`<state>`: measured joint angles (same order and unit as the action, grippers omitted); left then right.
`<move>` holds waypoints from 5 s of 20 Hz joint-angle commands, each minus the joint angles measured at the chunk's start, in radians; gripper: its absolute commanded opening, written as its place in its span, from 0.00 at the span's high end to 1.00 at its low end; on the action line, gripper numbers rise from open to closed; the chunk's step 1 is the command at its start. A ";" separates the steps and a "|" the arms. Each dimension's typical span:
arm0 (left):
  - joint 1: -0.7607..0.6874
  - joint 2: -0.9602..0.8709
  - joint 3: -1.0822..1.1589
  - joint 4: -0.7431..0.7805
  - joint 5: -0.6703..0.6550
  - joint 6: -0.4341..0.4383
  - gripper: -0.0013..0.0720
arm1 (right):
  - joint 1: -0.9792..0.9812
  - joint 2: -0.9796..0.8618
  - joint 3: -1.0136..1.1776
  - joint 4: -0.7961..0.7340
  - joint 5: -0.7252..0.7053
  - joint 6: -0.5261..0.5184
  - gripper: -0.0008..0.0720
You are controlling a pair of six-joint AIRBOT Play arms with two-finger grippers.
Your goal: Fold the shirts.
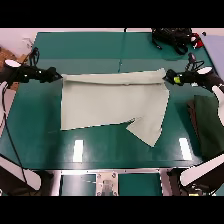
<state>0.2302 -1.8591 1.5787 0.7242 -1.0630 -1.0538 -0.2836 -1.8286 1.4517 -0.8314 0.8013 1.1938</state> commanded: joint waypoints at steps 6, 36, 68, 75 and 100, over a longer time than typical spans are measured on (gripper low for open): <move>-0.071 -0.033 -0.023 0.211 -0.108 -0.172 0.95 | 0.000 -0.001 -0.052 -0.056 0.015 0.006 0.97; -0.072 0.769 -1.017 0.259 -0.150 -0.417 0.21 | -0.294 0.760 -1.038 -0.042 0.211 0.150 0.39; -0.344 0.740 -0.654 0.641 -0.111 -0.558 0.95 | -0.175 1.079 -0.751 -0.153 0.366 0.327 0.96; -0.344 0.410 -0.289 0.623 -0.081 -0.487 0.95 | 0.019 0.665 -0.461 -0.101 0.153 0.328 0.96; -0.310 0.129 0.184 0.454 -0.135 -0.481 0.20 | -0.181 -0.088 -0.016 0.079 0.543 -0.063 0.15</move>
<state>-0.0811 -1.7298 1.7561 1.2724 -1.1652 -1.5314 -0.4690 -1.8431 1.4345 -0.8627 1.2949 1.2293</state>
